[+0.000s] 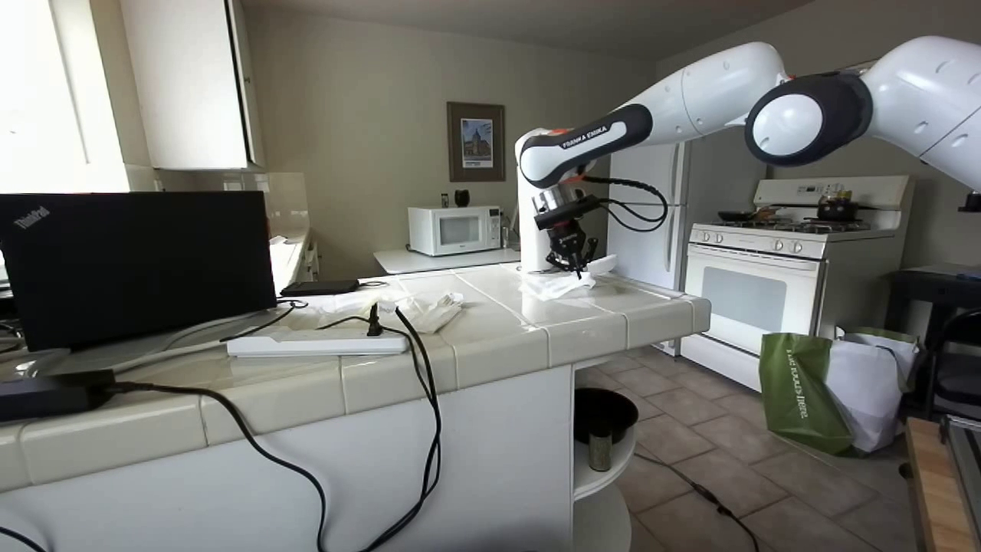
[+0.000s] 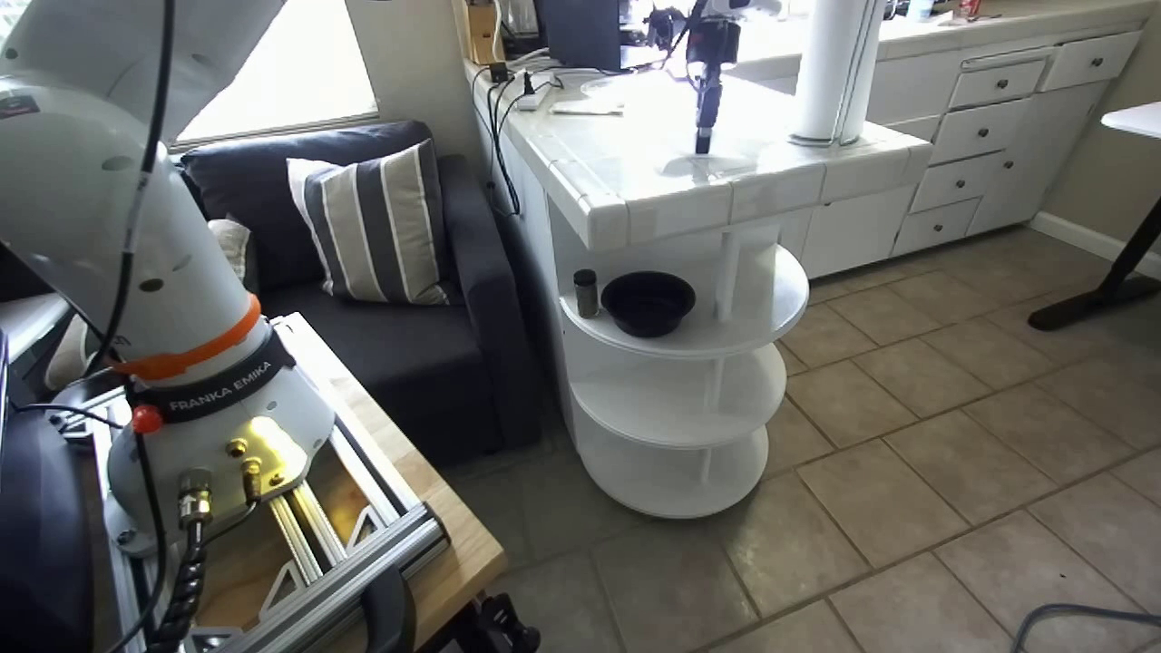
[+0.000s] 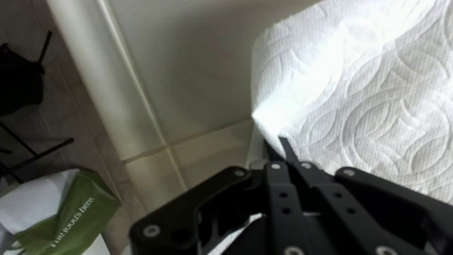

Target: Wipe the table using a paper towel

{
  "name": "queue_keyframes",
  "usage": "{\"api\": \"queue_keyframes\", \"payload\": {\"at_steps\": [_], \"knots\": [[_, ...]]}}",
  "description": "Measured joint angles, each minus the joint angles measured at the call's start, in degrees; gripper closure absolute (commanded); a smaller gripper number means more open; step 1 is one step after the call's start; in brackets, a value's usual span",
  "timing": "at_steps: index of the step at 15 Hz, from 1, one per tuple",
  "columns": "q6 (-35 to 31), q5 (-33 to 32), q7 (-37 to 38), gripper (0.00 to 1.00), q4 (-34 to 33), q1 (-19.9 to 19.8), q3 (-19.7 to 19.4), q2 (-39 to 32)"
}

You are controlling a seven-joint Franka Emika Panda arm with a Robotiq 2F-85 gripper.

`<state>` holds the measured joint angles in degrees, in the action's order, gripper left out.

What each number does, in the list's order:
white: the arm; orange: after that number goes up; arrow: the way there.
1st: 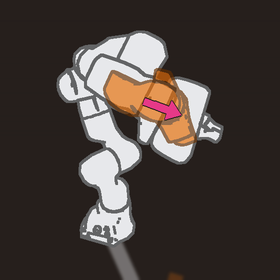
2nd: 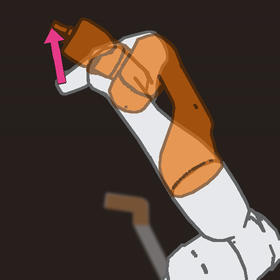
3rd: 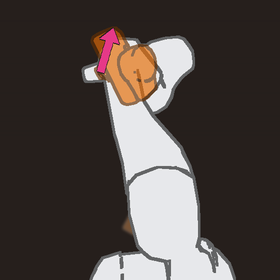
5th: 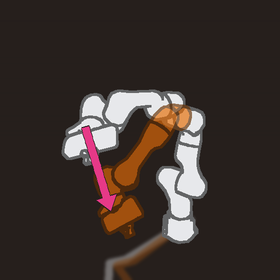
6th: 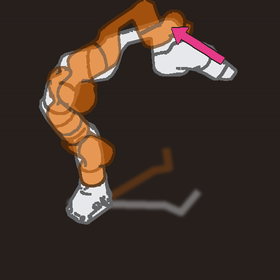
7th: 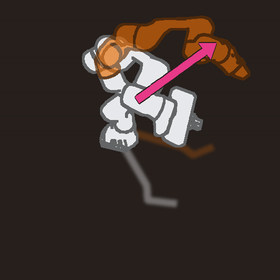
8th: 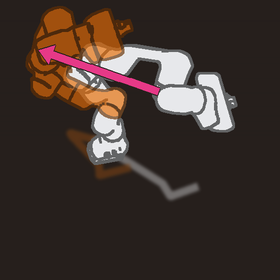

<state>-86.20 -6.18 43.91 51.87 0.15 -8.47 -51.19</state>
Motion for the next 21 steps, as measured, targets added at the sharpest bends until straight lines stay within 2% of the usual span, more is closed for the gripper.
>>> {"api": "queue_keyframes", "payload": {"at_steps": [4,7,10,14,18,21], "knots": [[0.73,0.89,5.87,1.00,-2.27,-3.15,-1.26,-1.37],[6.15,0.37,8.47,1.00,-3.82,-4.06,-2.59,-2.49],[13.39,-0.40,8.06,1.00,-4.30,-4.13,-3.08,-3.28],[20.59,-0.87,3.05,1.00,-4.58,-3.71,-2.42,-4.10],[21.17,-1.68,-0.43,1.00,-5.40,-1.86,-0.96,-4.56],[18.59,-1.97,-0.41,1.00,-6.83,0.62,-0.37,-4.90]]}}
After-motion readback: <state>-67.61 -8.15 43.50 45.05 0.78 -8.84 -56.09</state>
